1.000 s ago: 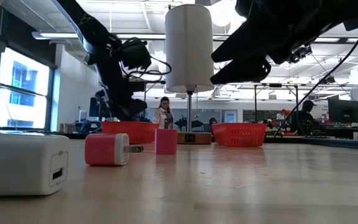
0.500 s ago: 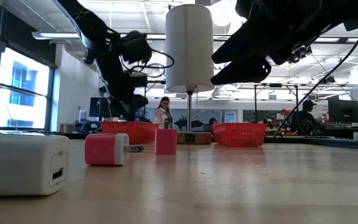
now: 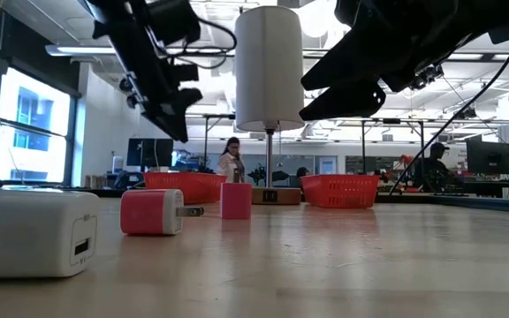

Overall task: Sort adapters and digital timers
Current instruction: Put the red charger adapter into the right red bin

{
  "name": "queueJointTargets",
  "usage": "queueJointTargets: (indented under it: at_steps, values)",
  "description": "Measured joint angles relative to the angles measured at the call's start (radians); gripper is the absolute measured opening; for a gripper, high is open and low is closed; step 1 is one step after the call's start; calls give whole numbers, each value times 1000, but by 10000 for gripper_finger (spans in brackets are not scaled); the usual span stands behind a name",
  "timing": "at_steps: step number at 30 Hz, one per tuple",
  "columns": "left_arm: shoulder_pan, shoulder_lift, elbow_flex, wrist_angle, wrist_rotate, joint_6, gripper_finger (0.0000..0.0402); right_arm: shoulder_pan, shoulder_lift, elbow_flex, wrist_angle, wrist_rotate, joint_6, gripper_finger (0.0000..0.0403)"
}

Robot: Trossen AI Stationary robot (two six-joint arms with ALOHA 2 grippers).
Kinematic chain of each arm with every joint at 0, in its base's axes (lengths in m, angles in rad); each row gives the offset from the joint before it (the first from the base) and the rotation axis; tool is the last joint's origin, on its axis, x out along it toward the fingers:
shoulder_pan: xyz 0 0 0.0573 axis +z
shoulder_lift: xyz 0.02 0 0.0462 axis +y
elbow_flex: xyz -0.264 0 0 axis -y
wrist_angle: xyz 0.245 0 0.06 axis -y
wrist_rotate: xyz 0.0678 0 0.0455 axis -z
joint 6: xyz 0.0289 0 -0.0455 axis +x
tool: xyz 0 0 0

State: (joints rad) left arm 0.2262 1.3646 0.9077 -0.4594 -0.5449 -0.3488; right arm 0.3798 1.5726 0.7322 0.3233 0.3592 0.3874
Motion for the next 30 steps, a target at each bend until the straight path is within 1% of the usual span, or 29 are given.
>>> queueJointTargets:
  at_steps: [4,8,14,18,30]
  values:
    - [-27,-10,0,-9,27,-5,118,0,0,0,1,0,0,340]
    - [-32,-6,0,-13,59,-9,134,0,0,0,1,0,0,340]
    - [-33,-4,0,-19,60,-9,186,0,0,0,1,0,0,340]
    - [-33,-4,0,-20,59,-86,220,0,0,0,1,0,0,340]
    - [-32,-4,0,-30,56,-71,298,0,0,0,0,0,-26,340]
